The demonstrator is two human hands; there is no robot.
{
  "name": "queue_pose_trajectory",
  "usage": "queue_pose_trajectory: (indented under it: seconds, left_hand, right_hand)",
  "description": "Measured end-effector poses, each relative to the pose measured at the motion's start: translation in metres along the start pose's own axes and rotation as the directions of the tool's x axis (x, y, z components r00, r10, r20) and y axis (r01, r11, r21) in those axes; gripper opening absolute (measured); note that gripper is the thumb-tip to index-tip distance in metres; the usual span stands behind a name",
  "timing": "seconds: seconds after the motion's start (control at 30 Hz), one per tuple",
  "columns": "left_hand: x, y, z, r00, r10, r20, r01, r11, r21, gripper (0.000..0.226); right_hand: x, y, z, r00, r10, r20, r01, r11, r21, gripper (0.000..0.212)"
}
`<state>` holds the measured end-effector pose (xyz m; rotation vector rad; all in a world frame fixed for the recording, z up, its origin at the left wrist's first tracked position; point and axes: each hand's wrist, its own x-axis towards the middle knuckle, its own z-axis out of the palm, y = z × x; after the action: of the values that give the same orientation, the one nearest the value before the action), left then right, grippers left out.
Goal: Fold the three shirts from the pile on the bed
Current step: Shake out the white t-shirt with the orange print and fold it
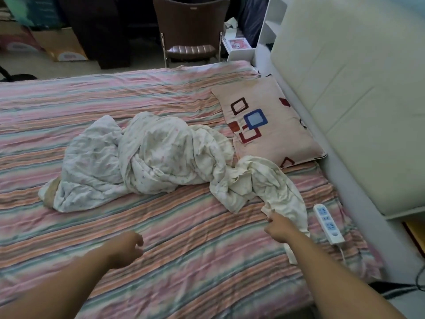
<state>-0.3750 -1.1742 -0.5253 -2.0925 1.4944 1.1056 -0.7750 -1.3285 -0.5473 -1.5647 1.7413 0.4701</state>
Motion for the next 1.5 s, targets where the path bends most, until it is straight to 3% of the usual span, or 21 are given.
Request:
queue_pose_trajectory:
  seconds: [0.03,0.1,0.63,0.77,0.9,0.97,1.07,1.2,1.37,1.5]
  left_hand:
    - [0.006,0.003,0.005,1.0,-0.003,-0.001,0.003,1.0,0.005,0.041]
    - [0.018,0.011,0.013,1.0,-0.011,-0.001,0.011,1.0,0.016,0.041]
    - [0.102,0.089,0.077,0.992,0.102,0.07,-0.101,0.995,-0.025,0.041]
    - [0.109,0.089,0.095,0.988,0.096,0.117,-0.084,0.991,-0.104,0.039]
    - [0.102,0.09,0.096,0.985,0.095,0.142,-0.074,0.987,-0.142,0.037]
    - [0.096,0.089,0.091,0.986,0.082,0.145,-0.058,0.985,-0.161,0.037]
    - [0.084,0.09,0.078,0.989,0.071,0.131,-0.046,0.982,-0.182,0.037]
    - [0.059,0.091,0.052,0.993,0.082,0.086,-0.067,0.984,-0.165,0.037]
    - [0.027,0.105,0.019,0.992,0.115,0.052,-0.103,0.975,-0.197,0.045]
    - [-0.005,0.124,-0.007,0.981,0.188,-0.045,-0.194,0.944,-0.266,0.056]
  right_hand:
    - [0.008,0.009,0.004,1.0,0.005,-0.001,-0.005,1.0,0.013,0.055]
    - [0.024,0.023,0.01,1.0,0.003,0.001,-0.003,1.0,0.025,0.065]
    - [0.139,0.081,0.057,0.993,0.069,0.098,-0.049,0.98,-0.194,0.055]
    - [0.15,0.084,0.064,0.994,0.094,0.052,-0.088,0.992,-0.092,0.058]
    - [0.144,0.084,0.066,0.99,0.12,-0.077,-0.113,0.99,0.089,0.035]
    - [0.136,0.081,0.065,0.983,0.149,-0.107,-0.123,0.969,0.215,0.034]
    - [0.118,0.071,0.062,0.975,0.163,-0.149,-0.082,0.893,0.443,0.043]
    - [0.076,0.052,0.054,0.985,0.119,-0.126,0.007,0.7,0.714,0.036]
    - [0.013,0.012,0.039,0.997,-0.061,-0.048,0.074,0.529,0.846,0.026]
    - [-0.049,-0.031,0.021,0.986,-0.141,-0.084,0.131,0.365,0.922,0.022]
